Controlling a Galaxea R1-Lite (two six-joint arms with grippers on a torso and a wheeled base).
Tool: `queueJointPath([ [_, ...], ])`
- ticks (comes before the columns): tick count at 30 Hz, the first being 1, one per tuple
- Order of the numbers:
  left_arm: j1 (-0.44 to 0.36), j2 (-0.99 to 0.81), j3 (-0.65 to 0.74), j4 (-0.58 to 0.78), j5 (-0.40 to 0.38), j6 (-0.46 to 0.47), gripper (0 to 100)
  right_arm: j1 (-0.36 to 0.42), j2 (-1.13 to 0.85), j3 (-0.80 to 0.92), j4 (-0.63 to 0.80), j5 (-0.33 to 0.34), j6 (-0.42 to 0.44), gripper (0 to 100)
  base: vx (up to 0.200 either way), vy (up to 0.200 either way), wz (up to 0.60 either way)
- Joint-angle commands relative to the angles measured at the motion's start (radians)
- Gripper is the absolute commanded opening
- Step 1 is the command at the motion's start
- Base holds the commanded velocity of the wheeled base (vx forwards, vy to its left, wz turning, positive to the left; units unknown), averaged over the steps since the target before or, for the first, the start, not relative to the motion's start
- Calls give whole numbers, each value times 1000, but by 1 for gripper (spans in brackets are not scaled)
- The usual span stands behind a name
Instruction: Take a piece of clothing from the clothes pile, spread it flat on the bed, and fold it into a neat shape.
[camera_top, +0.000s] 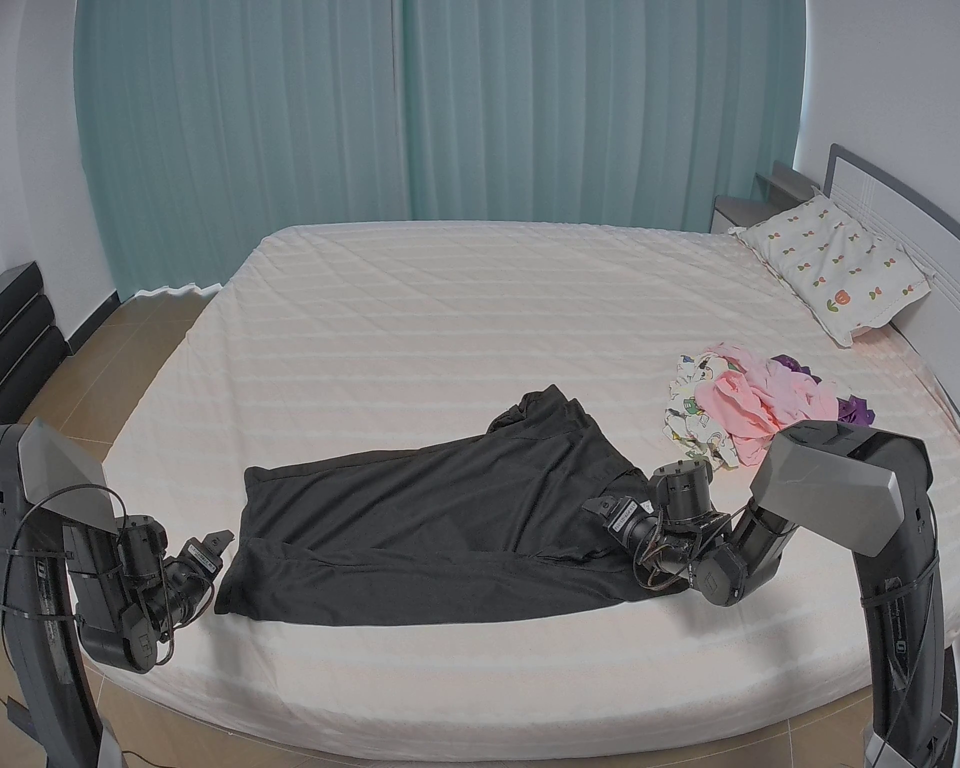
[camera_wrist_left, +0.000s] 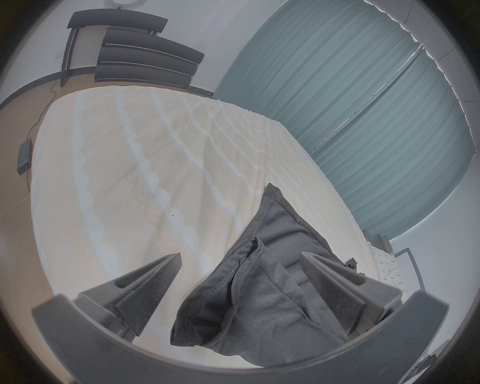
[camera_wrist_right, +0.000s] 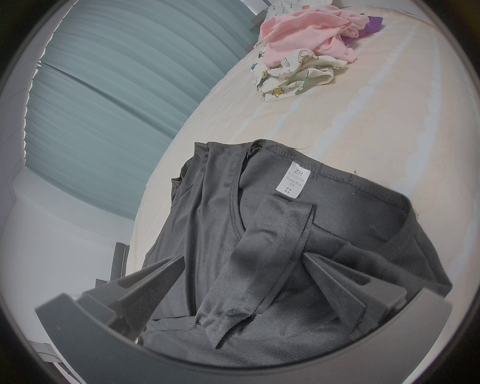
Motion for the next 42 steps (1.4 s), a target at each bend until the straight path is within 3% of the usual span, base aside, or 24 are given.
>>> queueJointPath([
  [1, 0, 6, -1, -18, 0, 0, 100, 1, 10, -11, 2, 0, 0, 100, 0, 0, 0],
  [2, 0, 6, -3, -18, 0, 0, 100, 1, 14, -15, 3, 0, 0, 0, 0, 0, 0],
  [14, 2, 14, -4, -18, 0, 0, 100, 0, -4, 0, 2, -14, 1, 0, 0, 0, 0],
  [34, 6, 45, -12, -18, 3, 3, 100, 12, -203, 178, 0, -11, -2, 0, 0, 0, 0],
  [42, 6, 55, -12, -18, 3, 7, 100, 55, -220, 273, -7, -14, -108, 0, 0, 0, 0],
])
